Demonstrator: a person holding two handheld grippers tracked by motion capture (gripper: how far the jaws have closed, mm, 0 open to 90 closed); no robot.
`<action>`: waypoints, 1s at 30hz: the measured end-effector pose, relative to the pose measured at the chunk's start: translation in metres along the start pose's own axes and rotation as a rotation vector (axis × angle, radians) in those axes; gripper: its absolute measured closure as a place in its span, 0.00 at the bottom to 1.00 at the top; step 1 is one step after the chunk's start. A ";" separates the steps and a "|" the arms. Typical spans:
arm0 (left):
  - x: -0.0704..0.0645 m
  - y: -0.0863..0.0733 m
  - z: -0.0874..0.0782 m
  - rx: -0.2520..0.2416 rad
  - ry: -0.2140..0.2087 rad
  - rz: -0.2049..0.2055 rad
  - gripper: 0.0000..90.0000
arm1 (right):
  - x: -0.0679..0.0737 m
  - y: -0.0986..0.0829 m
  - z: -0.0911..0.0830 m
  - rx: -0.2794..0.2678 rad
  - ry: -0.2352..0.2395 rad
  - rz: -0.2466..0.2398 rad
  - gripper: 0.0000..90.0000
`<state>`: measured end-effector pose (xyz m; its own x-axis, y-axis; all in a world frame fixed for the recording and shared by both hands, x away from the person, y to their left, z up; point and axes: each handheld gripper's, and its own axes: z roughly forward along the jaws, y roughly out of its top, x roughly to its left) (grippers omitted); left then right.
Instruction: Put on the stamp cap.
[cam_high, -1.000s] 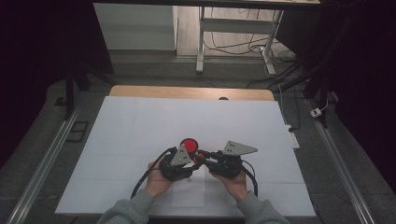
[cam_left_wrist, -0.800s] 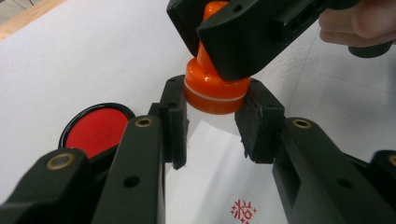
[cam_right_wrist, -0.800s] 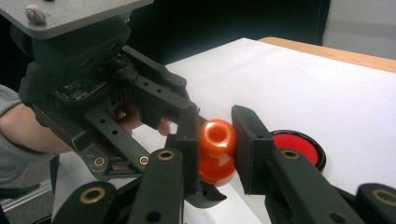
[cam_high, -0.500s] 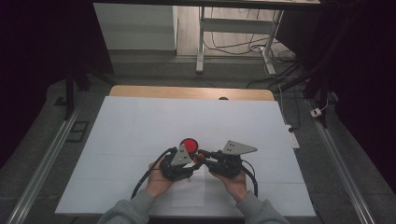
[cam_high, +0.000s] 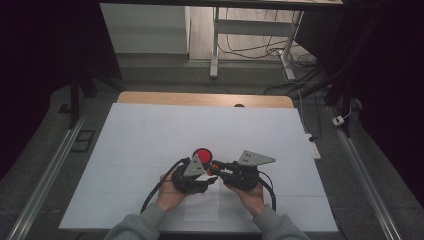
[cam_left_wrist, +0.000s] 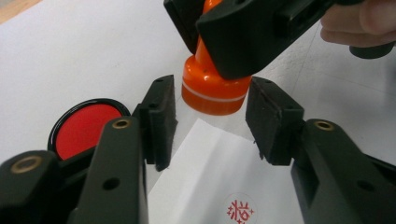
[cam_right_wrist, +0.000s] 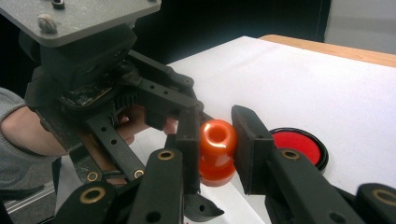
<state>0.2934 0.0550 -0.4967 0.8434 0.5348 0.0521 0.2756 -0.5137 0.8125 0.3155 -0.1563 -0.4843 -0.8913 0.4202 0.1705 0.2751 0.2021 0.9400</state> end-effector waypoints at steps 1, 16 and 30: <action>0.001 0.000 0.000 0.003 0.000 -0.001 0.55 | 0.000 0.000 0.000 0.000 0.000 0.001 0.81; 0.008 -0.009 -0.013 0.042 0.020 -0.052 0.24 | -0.003 0.003 -0.005 -0.014 -0.009 0.007 0.81; 0.023 -0.034 -0.054 0.021 0.050 -0.121 0.20 | -0.009 0.006 -0.011 -0.032 -0.025 0.011 0.81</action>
<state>0.2781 0.1208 -0.4917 0.7794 0.6264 -0.0161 0.3838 -0.4570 0.8024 0.3209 -0.1687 -0.4763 -0.8790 0.4442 0.1734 0.2725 0.1694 0.9471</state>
